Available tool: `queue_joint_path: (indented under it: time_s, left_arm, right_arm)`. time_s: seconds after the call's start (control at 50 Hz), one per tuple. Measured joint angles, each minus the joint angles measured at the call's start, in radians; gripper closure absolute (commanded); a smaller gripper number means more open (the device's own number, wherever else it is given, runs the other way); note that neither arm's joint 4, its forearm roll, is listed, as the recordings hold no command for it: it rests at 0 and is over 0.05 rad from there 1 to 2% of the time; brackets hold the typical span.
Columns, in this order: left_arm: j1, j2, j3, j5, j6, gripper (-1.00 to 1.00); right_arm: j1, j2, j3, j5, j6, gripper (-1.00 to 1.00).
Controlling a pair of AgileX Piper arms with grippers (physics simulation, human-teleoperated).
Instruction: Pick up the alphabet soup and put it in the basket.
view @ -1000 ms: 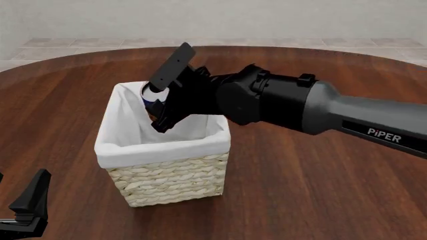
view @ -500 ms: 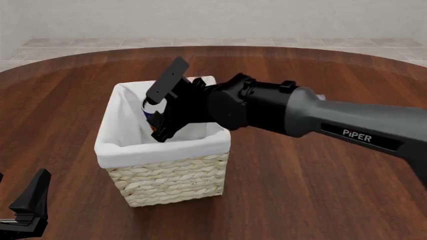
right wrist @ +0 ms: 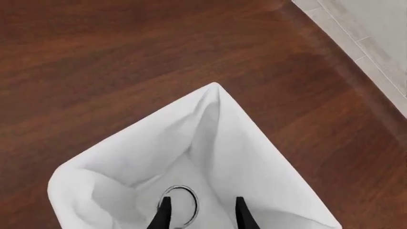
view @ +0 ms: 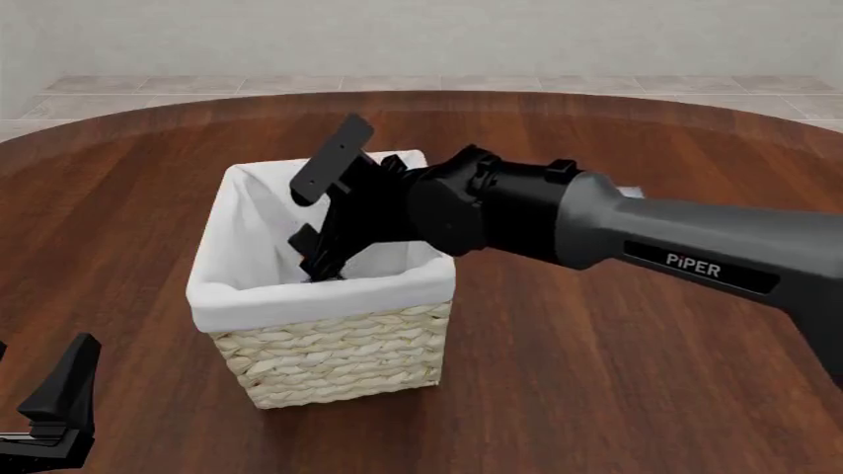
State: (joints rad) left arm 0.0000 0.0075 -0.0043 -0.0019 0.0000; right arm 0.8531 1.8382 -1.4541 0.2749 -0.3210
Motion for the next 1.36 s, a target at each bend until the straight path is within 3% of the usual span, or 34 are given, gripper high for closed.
queue_joint_path:
  time_s: [0.54,1.36]
  left_arm:
    - [0.000,0.000,0.000,0.000,0.000,-1.00]
    - [0.000,0.000,0.000,0.000,0.000,-1.00]
  right_arm:
    - [0.009,-0.024,0.007,-0.005,0.014,-1.00]
    - [0.006,-0.212,-0.023,0.041,-0.019,-1.00]
